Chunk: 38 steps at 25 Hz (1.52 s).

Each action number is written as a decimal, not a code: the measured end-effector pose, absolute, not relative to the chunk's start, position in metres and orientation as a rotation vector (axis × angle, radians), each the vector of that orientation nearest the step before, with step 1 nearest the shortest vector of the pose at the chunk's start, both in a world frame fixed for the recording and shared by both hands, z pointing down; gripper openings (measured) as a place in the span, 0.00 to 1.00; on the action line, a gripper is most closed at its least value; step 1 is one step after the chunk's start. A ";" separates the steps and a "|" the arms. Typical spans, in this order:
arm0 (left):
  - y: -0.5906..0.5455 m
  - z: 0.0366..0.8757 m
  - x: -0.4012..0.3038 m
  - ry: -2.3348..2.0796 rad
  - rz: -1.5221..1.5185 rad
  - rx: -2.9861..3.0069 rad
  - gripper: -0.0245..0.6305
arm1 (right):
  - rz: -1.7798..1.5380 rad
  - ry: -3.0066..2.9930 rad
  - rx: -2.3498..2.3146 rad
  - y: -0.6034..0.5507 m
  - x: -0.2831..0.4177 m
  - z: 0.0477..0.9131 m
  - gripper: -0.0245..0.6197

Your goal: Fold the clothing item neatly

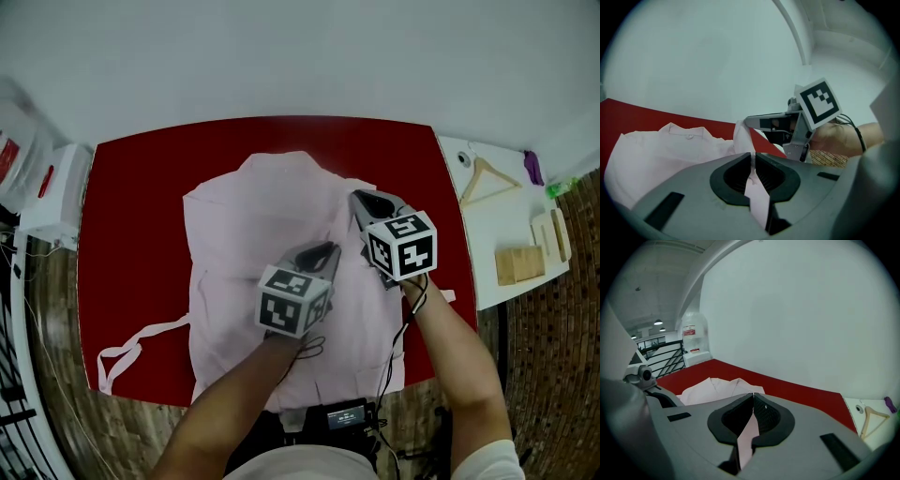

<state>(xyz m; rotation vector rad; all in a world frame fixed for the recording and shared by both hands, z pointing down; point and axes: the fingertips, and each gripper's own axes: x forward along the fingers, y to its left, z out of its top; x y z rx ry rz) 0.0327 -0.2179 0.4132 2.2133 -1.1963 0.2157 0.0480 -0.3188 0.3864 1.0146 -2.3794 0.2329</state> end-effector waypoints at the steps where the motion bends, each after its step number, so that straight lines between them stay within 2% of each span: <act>1: -0.217 0.415 0.027 -1.203 0.214 2.204 0.09 | 0.231 -2.380 1.002 -0.318 0.041 0.389 0.07; 24: -0.177 0.467 -0.103 -1.316 0.002 1.875 0.09 | 0.225 -2.361 0.756 -0.282 -0.117 0.457 0.07; 33: -0.161 0.488 -0.140 -1.357 -0.031 1.788 0.09 | 0.246 -2.338 0.728 -0.270 -0.152 0.496 0.07; 38: -0.154 0.489 -0.138 -1.310 -0.084 1.800 0.09 | 0.210 -2.340 0.650 -0.256 -0.165 0.505 0.08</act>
